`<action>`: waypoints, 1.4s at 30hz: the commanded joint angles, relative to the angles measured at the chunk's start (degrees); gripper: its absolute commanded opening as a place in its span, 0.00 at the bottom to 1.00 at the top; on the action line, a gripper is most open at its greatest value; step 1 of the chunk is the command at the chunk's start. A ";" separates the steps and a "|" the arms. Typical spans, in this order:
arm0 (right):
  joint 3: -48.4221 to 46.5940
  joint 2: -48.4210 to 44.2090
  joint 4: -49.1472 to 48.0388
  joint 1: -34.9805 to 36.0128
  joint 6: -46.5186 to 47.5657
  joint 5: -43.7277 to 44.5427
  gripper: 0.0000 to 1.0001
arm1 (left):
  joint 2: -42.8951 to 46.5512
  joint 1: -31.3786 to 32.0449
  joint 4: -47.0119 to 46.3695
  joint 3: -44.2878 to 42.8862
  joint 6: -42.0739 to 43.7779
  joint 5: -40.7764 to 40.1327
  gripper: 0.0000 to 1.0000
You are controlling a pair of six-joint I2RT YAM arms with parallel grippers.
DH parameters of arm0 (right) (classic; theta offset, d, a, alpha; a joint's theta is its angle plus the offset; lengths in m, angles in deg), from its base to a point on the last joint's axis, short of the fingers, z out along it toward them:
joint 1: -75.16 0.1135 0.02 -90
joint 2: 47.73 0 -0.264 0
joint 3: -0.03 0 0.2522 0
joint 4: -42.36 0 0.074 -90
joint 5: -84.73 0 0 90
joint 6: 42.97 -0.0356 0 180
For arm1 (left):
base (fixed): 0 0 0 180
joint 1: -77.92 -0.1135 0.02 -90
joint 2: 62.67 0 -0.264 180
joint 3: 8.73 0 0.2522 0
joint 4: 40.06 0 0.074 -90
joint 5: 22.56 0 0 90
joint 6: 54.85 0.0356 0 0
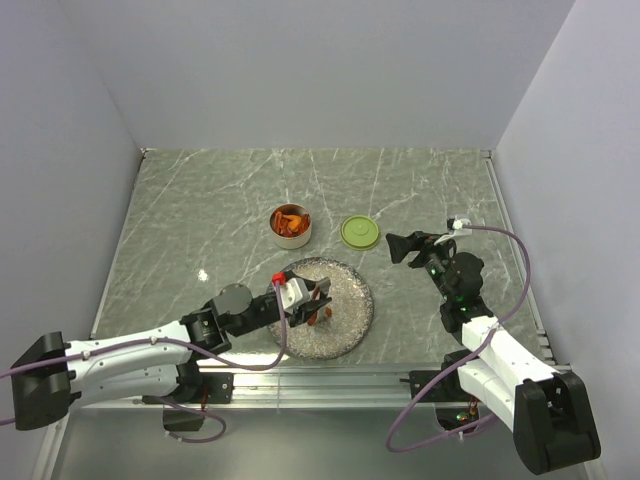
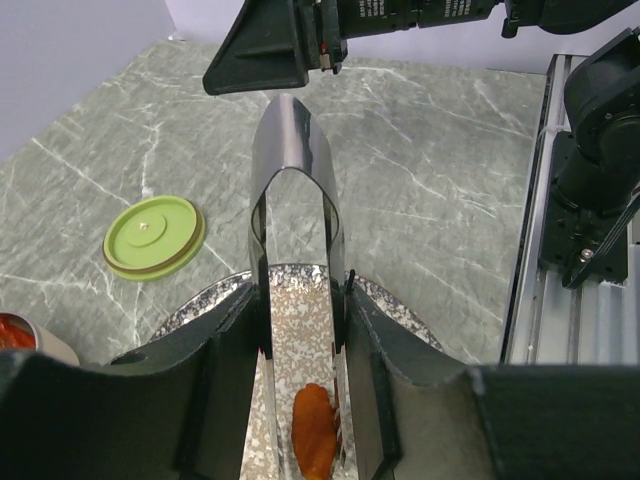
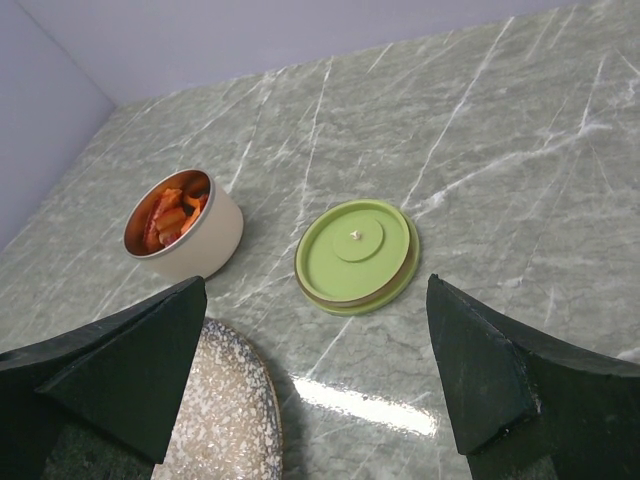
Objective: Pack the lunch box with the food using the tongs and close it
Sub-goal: Pick up the food using the clamp, then place the food into the lunch box
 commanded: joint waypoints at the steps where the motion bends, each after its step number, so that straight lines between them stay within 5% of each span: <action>1: 0.20 -0.51 -0.56 0.45 -0.15 0.72 0.97 | -1.53 -1.82 -3.04 -3.36 0.63 5.09 0.42; 4: 0.29 -0.51 -0.47 0.53 -0.15 0.81 0.97 | -3.20 -2.27 -2.51 -4.15 0.37 6.24 0.41; 7: 0.38 -0.42 -0.56 0.53 -0.15 0.90 0.97 | -3.99 -2.44 -1.90 -4.68 0.37 6.42 0.24; 13: 0.47 -0.33 -0.82 0.45 -0.24 1.25 0.97 | -4.70 -3.67 -2.07 -5.56 0.19 5.98 0.13; 31: -0.32 2.65 -2.32 0.53 0.38 2.22 0.97 | -12.86 -23.18 -2.16 -19.44 -4.20 8.53 0.11; 42: -0.24 2.39 -3.02 0.54 0.55 1.69 0.97 | -25.16 -30.83 -7.70 -32.27 -9.74 -2.11 0.12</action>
